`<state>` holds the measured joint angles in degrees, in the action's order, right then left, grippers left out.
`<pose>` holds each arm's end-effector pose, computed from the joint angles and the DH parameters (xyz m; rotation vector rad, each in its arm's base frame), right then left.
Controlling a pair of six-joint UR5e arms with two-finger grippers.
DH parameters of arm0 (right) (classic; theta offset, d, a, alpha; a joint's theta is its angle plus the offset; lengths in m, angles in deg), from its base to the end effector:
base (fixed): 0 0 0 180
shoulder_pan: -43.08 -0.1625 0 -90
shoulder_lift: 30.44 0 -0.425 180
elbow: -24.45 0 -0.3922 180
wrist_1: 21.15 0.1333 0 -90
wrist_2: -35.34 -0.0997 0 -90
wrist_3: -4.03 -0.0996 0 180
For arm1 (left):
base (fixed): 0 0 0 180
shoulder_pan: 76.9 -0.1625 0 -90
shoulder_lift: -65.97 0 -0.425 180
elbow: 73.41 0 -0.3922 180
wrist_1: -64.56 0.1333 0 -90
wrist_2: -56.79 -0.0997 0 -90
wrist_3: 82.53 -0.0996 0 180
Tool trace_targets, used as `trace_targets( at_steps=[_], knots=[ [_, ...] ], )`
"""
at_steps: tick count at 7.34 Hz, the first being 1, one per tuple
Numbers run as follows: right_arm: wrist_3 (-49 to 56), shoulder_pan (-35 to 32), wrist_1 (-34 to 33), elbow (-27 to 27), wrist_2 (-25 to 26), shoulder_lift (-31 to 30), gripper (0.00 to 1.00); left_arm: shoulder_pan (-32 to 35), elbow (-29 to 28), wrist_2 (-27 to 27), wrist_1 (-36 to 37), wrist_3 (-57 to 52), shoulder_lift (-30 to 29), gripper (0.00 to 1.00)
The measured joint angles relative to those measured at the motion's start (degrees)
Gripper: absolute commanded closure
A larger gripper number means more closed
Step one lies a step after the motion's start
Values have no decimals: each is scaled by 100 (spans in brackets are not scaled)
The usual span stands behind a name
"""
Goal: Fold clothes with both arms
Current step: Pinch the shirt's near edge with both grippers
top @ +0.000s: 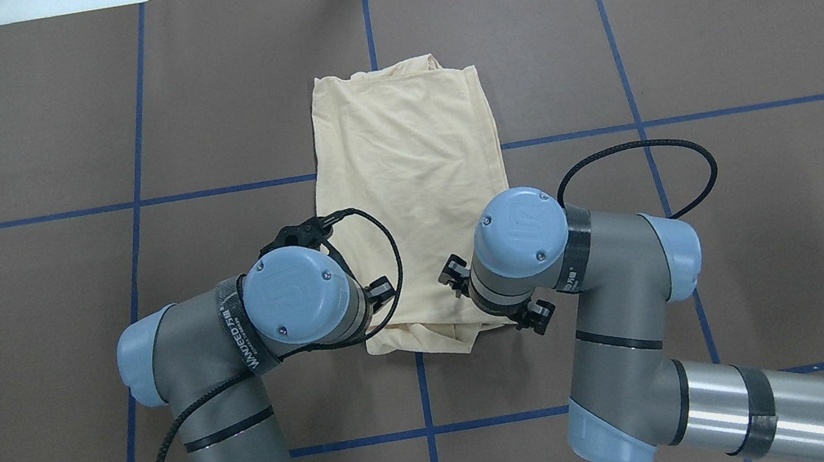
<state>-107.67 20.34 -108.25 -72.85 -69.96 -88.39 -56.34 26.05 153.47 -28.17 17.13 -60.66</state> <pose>-0.5740 -0.3566 0.2781 -0.2526 -0.7483 0.6374 0.5805 -0.3477 0.2111 -0.0284 0.8652 -0.4448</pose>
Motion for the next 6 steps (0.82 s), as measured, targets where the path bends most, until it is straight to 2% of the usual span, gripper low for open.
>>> trace_targets(
  at_steps=[2, 6],
  knots=[
    [7, 1, -5, 173, -9, 101, 0, 0, 2, 0, -1, -2, 8, 100],
    [3, -1, -13, 138, -49, -3, 0, 0, 0, 0, 0, 0, 14, 100]
  ],
)
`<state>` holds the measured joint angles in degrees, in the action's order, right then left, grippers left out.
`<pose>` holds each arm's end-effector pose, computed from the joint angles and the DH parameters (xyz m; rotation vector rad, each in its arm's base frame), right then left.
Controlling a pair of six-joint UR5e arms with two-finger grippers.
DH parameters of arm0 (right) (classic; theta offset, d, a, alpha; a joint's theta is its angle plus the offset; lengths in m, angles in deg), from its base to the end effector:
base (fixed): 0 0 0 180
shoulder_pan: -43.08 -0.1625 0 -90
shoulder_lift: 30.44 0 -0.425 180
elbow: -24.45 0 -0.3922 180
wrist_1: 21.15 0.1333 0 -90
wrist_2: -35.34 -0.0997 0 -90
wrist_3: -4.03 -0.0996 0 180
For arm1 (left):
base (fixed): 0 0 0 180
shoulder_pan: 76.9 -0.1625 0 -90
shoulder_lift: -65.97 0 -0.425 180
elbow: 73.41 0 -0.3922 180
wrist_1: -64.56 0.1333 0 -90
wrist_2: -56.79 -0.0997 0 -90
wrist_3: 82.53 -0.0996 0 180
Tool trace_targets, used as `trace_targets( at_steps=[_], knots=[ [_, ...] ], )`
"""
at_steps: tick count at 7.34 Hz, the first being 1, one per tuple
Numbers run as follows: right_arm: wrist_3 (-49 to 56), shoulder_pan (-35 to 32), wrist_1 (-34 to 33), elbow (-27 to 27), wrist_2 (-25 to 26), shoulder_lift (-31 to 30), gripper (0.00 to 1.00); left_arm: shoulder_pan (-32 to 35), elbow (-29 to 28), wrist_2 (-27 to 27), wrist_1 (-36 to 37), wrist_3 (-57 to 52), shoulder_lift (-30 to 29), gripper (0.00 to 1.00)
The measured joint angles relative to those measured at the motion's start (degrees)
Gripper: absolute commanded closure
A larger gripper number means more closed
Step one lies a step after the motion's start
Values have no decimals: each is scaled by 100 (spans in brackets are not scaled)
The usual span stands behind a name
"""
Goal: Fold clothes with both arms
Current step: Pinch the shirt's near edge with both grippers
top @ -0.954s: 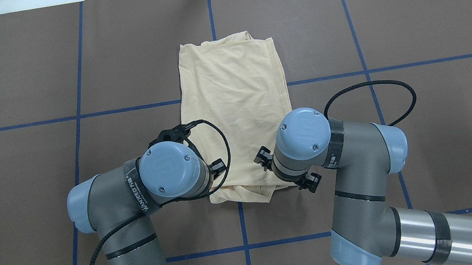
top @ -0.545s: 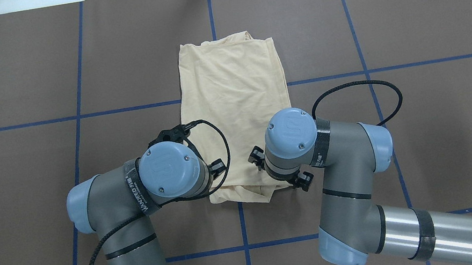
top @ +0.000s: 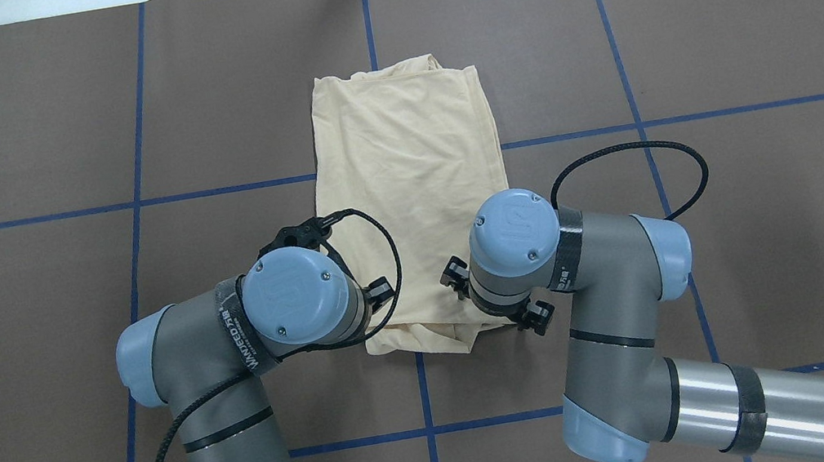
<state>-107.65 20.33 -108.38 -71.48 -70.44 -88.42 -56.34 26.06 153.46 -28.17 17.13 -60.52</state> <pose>-0.5793 -0.3581 0.2893 -0.2617 -0.7213 0.6401 0.5804 -0.3477 0.2127 -0.0285 0.8629 -0.4452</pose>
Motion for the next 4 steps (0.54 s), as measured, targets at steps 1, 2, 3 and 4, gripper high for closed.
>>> trace_targets(
  at_steps=[1, 2, 3, 4],
  knots=[
    [-2, 7, -3, -2, 9, -18, 4, 0, 0, 0, -1, 1, 0, 100],
    [-9, 11, -8, -4, 17, -17, 31, 0, 0, 0, -3, 1, -4, 100],
    [-24, 14, -16, -7, 21, -6, 60, 0, -2, 0, -1, 1, -4, 100],
    [-38, 16, -22, -19, 17, 7, 77, 0, -1, 0, 0, 1, -2, 100]
  ],
)
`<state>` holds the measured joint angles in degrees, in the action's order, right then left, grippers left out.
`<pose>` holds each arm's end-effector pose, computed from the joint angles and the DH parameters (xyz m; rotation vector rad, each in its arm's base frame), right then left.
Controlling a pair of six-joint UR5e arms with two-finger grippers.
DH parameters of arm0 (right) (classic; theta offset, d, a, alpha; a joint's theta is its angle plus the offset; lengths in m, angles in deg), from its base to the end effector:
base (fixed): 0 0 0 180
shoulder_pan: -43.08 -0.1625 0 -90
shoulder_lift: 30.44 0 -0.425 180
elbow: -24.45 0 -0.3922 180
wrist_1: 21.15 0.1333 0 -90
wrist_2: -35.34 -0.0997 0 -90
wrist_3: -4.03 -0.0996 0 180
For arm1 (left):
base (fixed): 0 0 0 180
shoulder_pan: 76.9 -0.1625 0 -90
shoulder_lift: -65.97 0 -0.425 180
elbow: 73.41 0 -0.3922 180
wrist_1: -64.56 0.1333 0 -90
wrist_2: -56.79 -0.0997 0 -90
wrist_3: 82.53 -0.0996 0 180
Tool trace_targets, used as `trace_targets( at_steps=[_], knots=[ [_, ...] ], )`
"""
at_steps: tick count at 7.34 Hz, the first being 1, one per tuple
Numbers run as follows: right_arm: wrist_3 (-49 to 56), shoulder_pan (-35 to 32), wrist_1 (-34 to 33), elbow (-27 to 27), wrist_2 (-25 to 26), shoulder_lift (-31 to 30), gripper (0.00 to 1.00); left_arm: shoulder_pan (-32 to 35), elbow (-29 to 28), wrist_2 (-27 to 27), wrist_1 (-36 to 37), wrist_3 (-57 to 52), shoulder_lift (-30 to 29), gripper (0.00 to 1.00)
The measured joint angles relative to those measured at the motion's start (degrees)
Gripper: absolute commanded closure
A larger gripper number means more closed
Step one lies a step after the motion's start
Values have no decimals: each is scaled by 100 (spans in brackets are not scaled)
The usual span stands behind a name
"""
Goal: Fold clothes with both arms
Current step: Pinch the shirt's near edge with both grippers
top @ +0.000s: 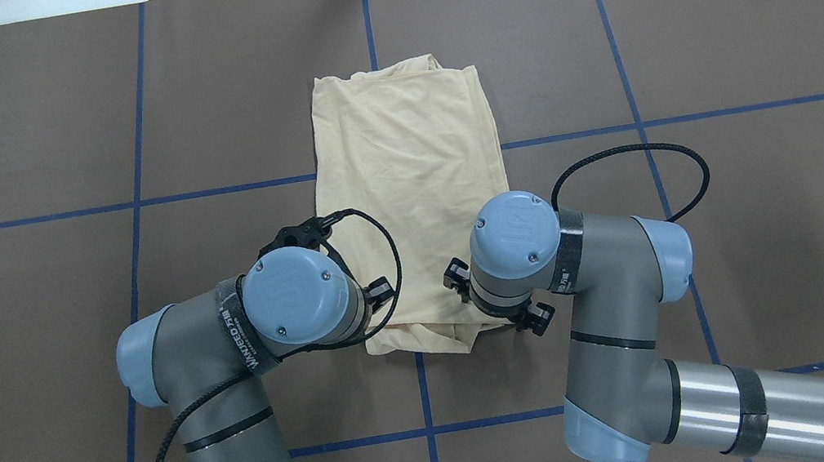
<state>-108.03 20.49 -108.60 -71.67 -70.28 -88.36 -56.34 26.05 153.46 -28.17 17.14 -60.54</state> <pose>-0.5796 -0.3565 0.2877 -0.2624 -0.7208 0.6447 0.5804 -0.3477 0.2125 -0.0285 0.8631 -0.4453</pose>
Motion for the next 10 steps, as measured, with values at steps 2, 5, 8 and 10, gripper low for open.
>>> trace_targets(
  at_steps=[2, 5, 8, 10],
  knots=[
    [-8, 17, -7, -23, -9, 7, 93, 0, 3, 0, 1, 0, -2, 100],
    [-32, 29, -17, -88, -13, -2, 100, -2, 3, 0, 1, 0, -8, 100],
    [-82, 11, -18, -176, 13, -23, 100, -8, 3, 5, 16, 0, -25, 100],
    [-58, -15, -9, -351, -28, -101, 100, -7, 117, 11, 76, 2, -20, 100]
  ],
)
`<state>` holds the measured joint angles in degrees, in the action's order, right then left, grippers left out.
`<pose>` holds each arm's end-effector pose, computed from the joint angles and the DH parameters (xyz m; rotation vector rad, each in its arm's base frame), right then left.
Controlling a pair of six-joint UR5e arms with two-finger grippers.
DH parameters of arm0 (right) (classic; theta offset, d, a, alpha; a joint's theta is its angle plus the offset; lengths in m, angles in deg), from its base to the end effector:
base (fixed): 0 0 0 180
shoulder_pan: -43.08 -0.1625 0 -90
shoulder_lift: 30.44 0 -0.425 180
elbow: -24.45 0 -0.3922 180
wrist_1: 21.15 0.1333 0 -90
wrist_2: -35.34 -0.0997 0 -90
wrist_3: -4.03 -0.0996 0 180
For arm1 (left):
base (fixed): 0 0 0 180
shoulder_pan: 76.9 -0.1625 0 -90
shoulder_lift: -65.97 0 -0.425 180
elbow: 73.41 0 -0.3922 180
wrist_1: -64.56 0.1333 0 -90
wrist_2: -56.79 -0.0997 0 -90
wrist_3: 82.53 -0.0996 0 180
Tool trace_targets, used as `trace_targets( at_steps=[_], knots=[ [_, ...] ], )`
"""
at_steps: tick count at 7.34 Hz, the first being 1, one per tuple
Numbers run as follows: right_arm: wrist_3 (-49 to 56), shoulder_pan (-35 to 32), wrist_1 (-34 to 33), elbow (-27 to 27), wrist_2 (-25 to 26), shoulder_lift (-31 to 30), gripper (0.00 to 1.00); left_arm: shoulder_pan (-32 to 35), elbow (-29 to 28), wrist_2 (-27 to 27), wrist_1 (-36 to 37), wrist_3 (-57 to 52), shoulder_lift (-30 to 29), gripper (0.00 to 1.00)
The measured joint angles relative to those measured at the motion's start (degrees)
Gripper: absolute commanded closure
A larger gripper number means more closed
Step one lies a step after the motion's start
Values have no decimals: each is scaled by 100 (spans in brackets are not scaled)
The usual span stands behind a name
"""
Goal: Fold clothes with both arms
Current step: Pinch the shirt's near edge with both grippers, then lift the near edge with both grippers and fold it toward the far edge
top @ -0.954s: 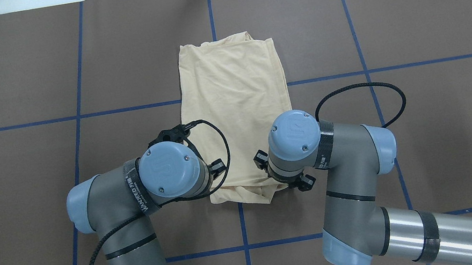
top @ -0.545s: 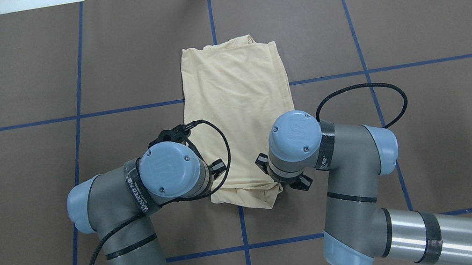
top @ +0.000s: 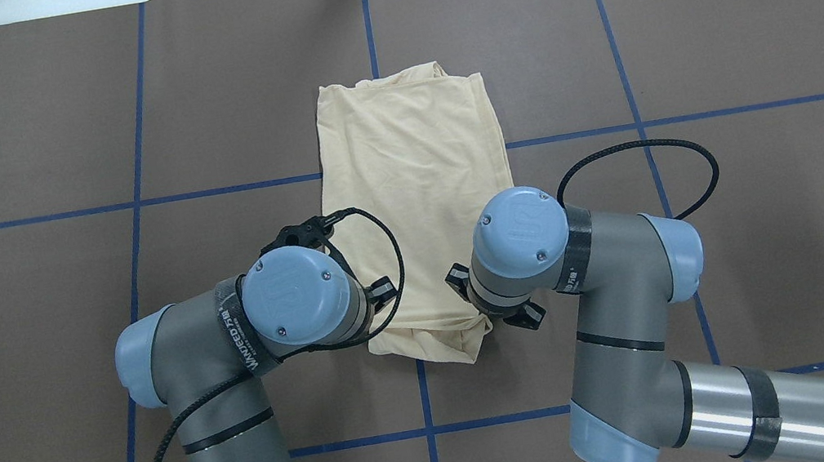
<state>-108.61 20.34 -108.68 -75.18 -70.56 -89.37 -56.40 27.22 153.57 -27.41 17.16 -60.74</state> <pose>-0.5630 -0.3509 0.2724 -0.2684 -0.7624 0.6450 0.5755 -0.3449 0.2037 -0.0297 0.8738 -0.4424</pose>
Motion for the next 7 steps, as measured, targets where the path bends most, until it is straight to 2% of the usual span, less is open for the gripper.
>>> trace_targets(
  at_steps=[3, 7],
  knots=[
    [324, 19, 47, -643, -351, -526, 100, -218, 627, 30, 752, 12, 5, 100],
    [479, 52, 55, -876, -1056, -598, 100, -651, 892, 259, 1126, 20, 79, 100]
  ],
)
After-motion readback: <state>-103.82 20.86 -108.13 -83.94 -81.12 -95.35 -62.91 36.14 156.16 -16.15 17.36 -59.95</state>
